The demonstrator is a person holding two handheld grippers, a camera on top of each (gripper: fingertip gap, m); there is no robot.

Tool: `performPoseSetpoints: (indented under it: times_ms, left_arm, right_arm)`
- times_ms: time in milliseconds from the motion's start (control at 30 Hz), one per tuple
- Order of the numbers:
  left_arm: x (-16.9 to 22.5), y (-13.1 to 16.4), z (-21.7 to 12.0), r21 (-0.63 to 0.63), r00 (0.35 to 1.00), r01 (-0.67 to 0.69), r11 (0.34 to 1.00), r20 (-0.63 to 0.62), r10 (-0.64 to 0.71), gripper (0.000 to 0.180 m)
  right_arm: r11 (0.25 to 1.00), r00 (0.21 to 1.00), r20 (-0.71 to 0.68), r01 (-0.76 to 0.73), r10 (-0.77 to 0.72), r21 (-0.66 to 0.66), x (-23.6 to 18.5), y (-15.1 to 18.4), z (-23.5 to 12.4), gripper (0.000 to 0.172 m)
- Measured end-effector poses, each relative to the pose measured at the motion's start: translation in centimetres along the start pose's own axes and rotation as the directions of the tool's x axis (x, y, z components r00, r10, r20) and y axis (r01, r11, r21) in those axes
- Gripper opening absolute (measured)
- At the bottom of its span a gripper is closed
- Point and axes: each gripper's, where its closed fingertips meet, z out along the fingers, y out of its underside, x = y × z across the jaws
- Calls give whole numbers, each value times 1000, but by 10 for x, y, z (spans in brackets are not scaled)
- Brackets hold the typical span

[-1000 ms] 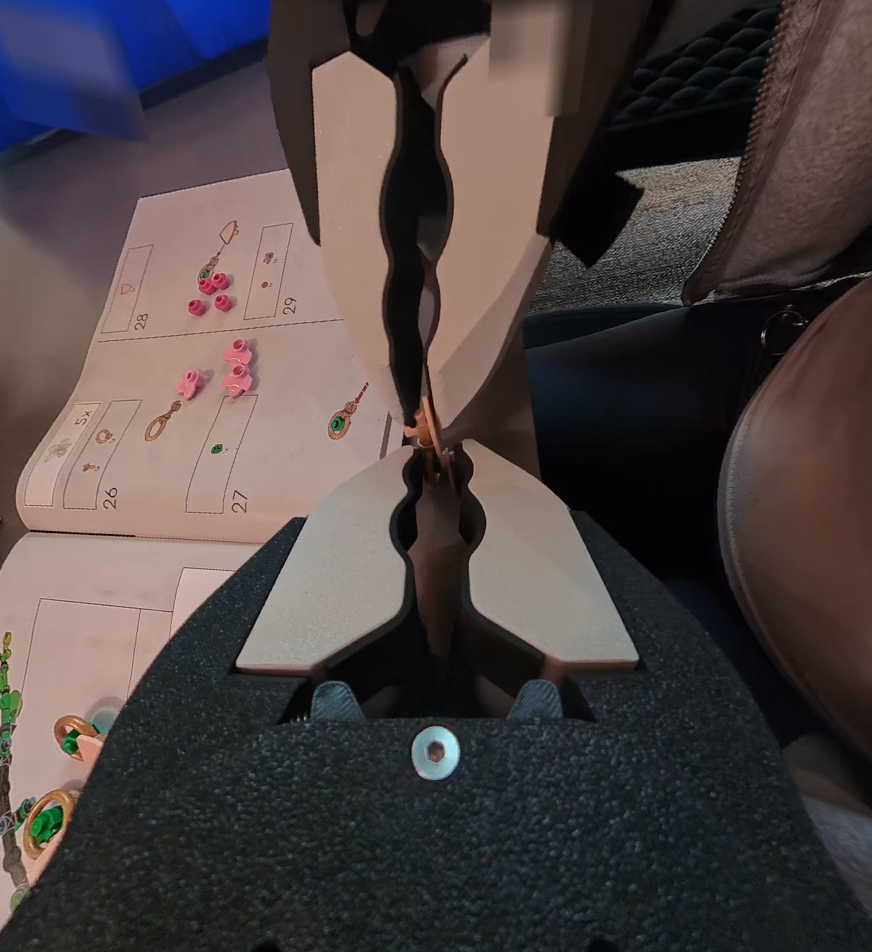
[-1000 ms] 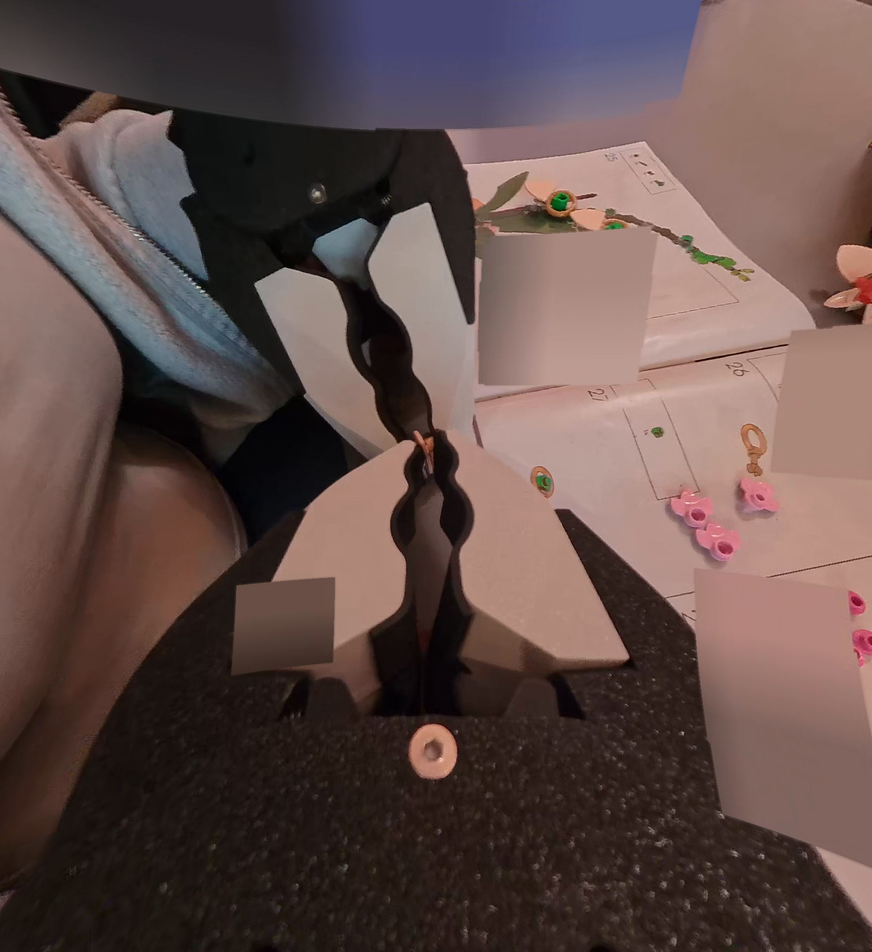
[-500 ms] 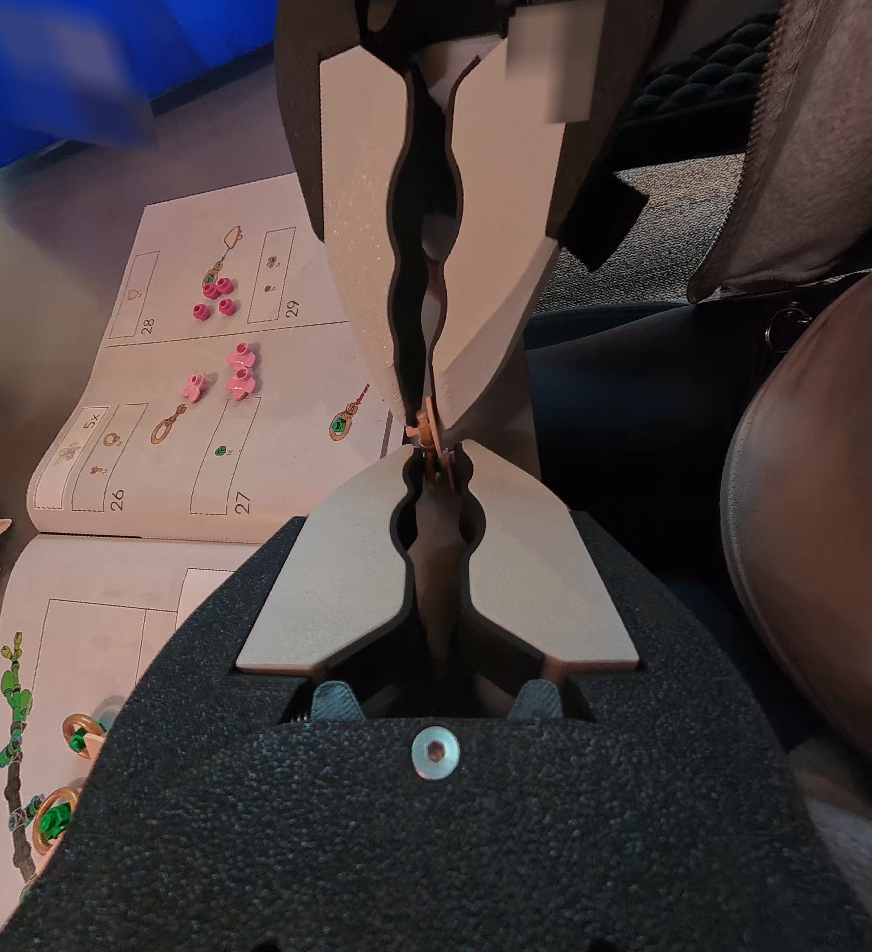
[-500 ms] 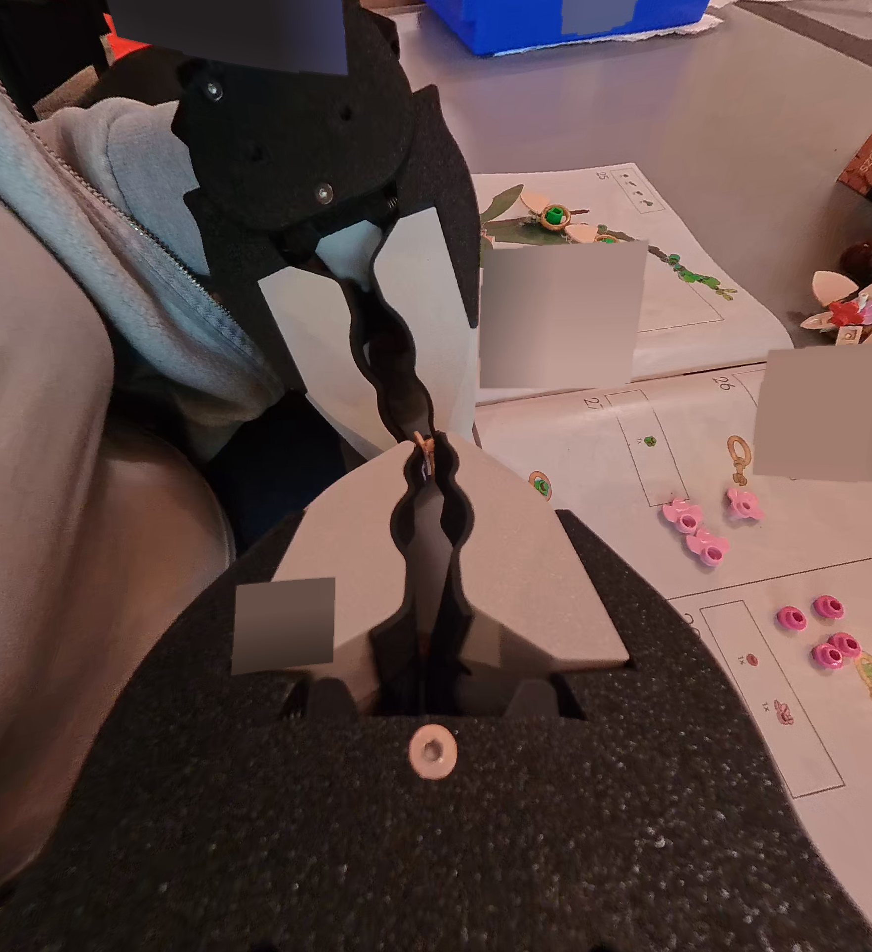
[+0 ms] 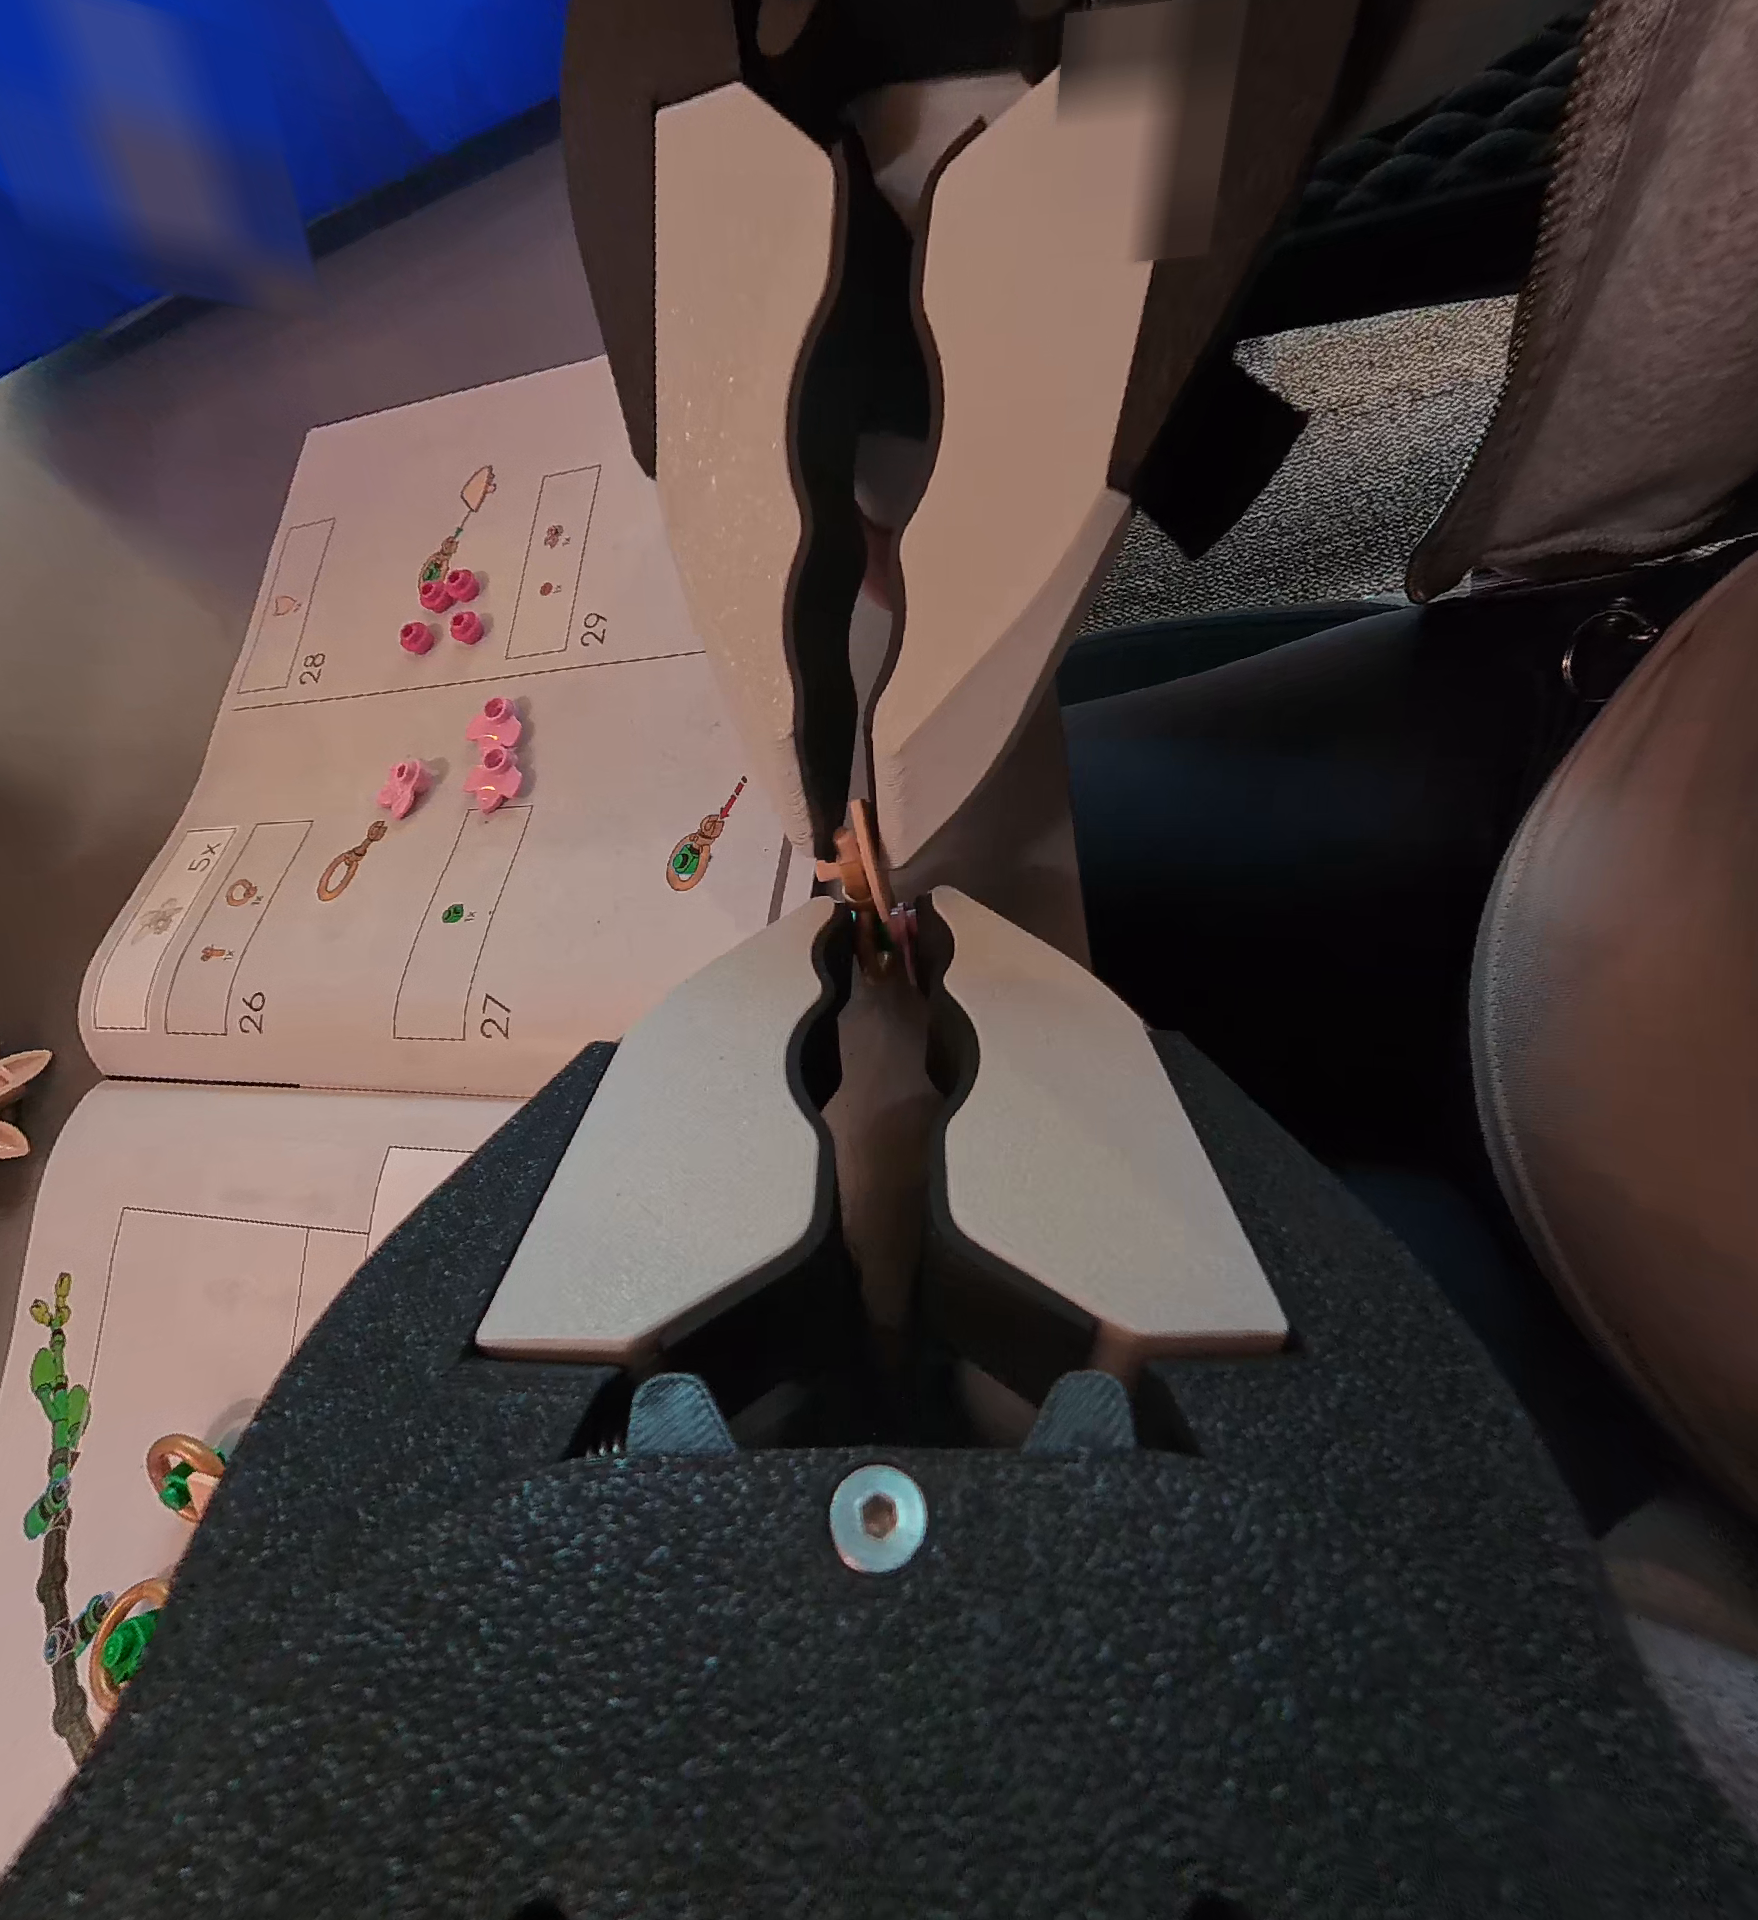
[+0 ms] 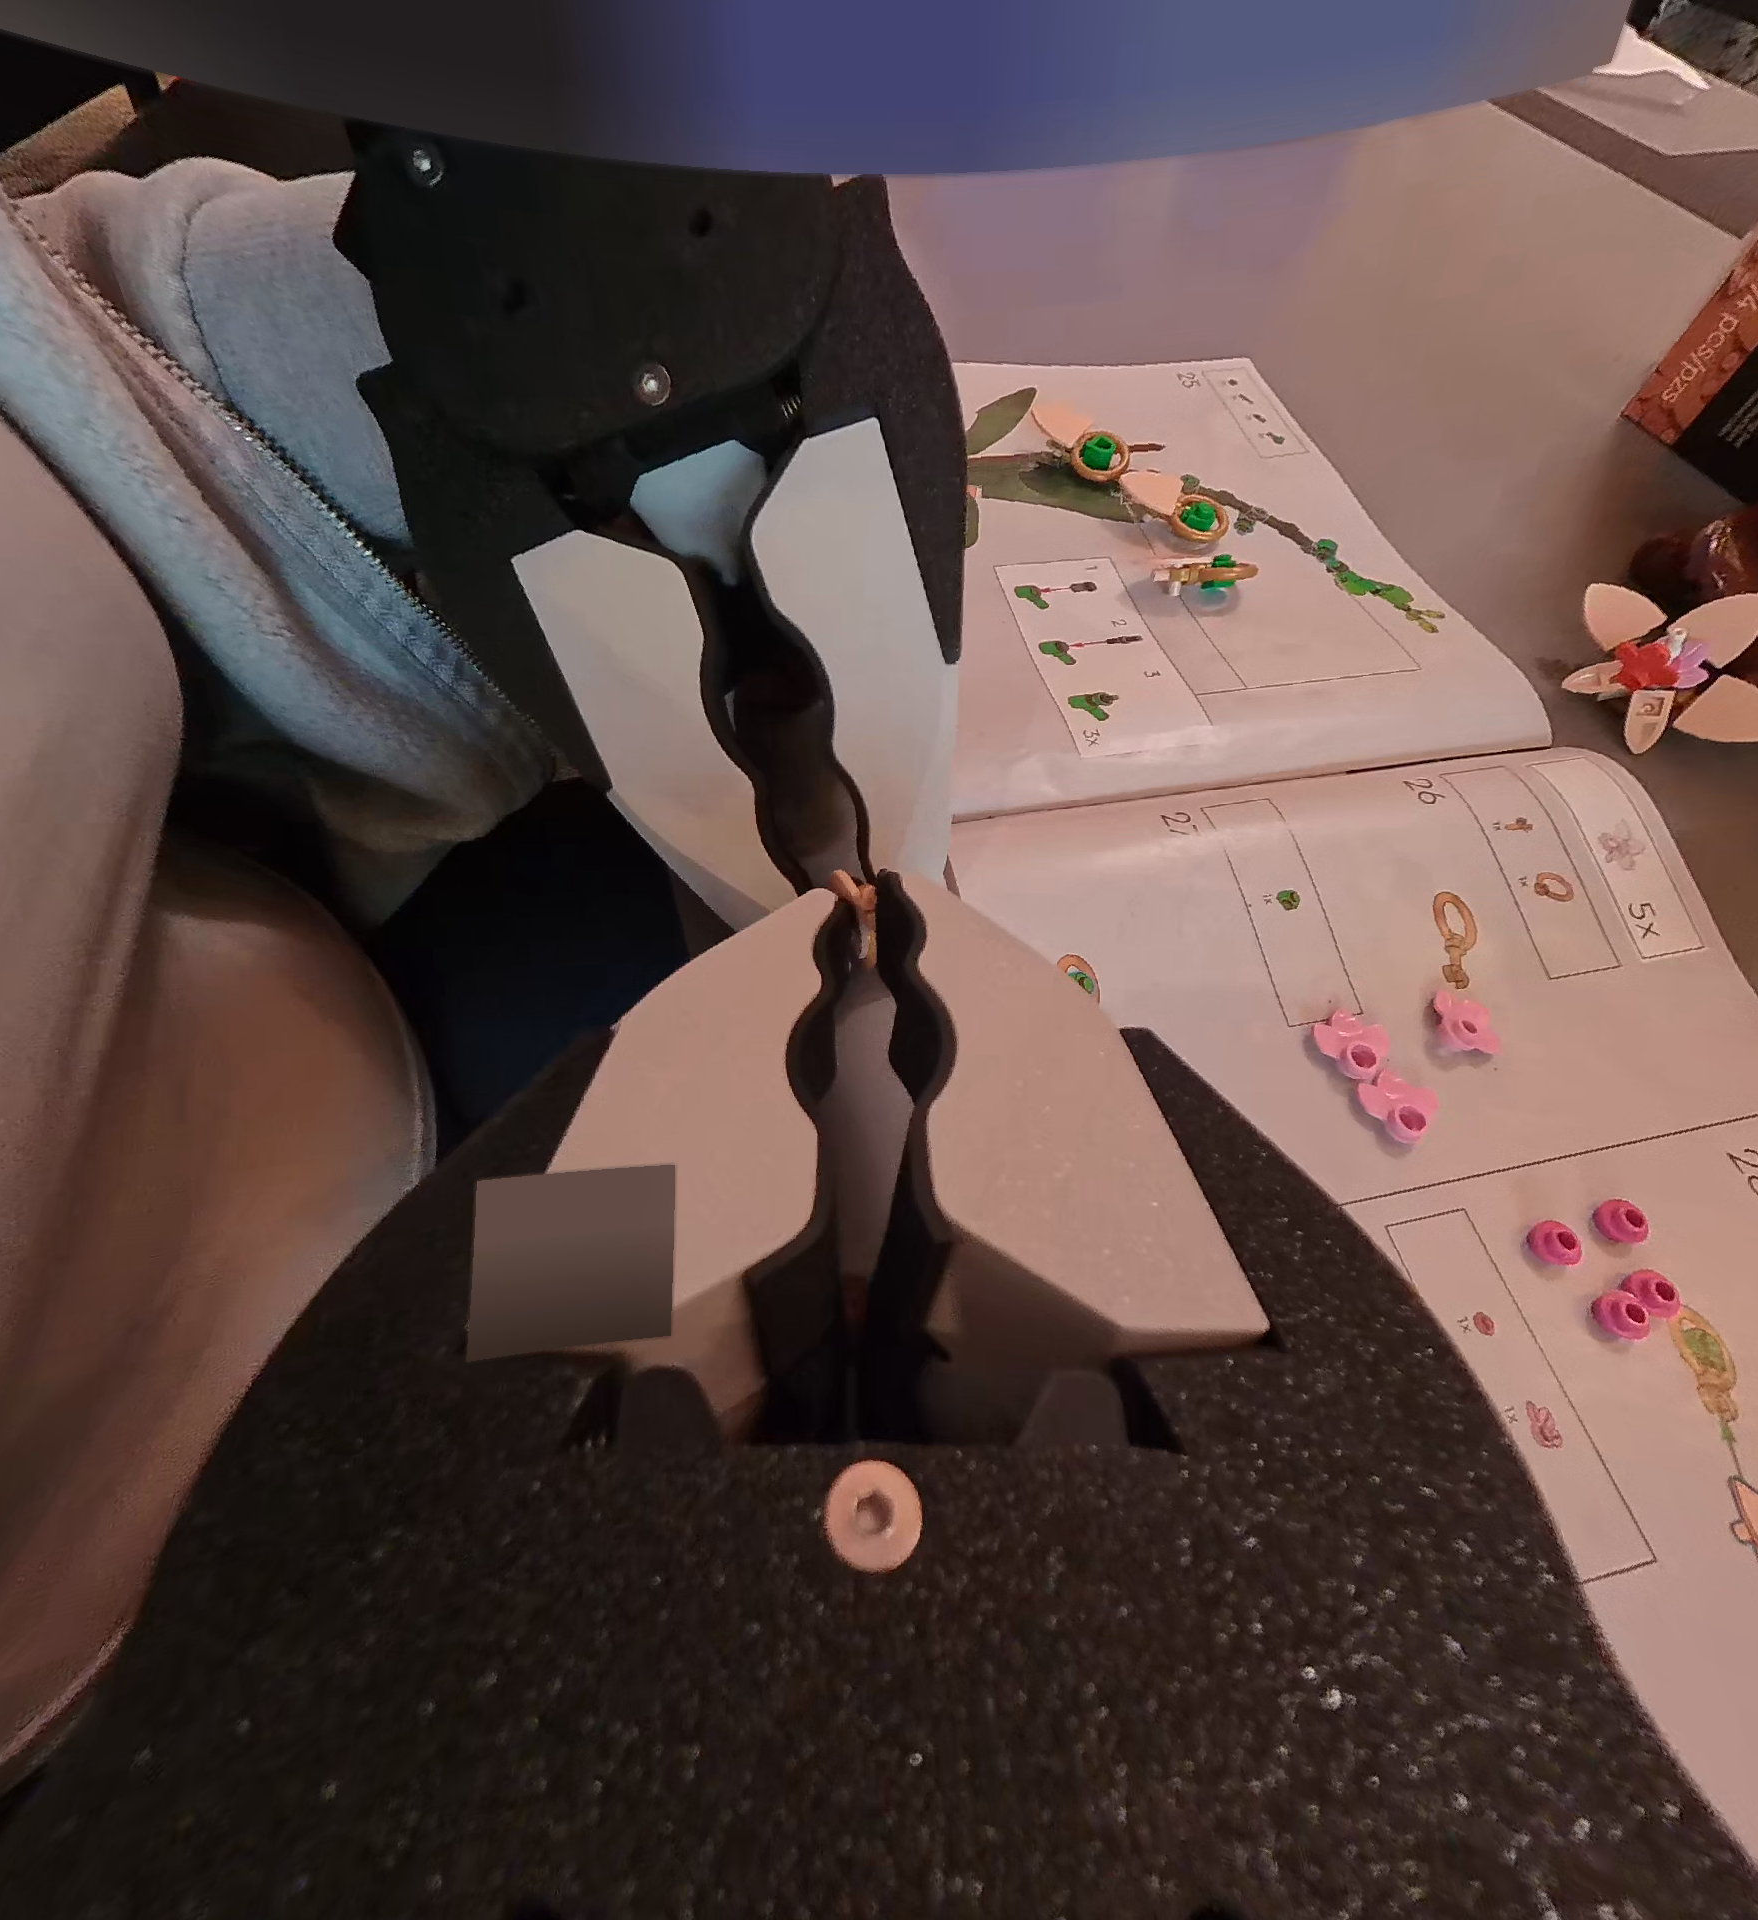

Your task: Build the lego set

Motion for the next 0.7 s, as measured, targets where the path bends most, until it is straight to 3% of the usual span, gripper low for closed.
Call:
performPoseSetpoints:
  times_ms: [133, 200, 267, 700]
  left_arm:
    - [0, 0, 0, 3, 1000, 0, 1000, 1, 0, 12]
    - [0, -1, 0, 4, 1000, -11, 1000, 10, 11, 12]
    - [0, -1, -1, 4, 1000, -16, 1000, 14, 16, 12]
    - [0, -1, -1, 4, 1000, -20, 1000, 17, 20, 12]
  right_arm:
    - [1000, 1000, 7, -4, 4, 4, 0, -1, 0, 5]
    - [1000, 1000, -18, -12, 12, -11, 4, 1, 0, 18]
    - [1000, 1000, -3, 5, -6, -24, 1, 2, 1, 20]
    - [997, 997, -18, 78, -78, -30, 0, -1, 0, 5]
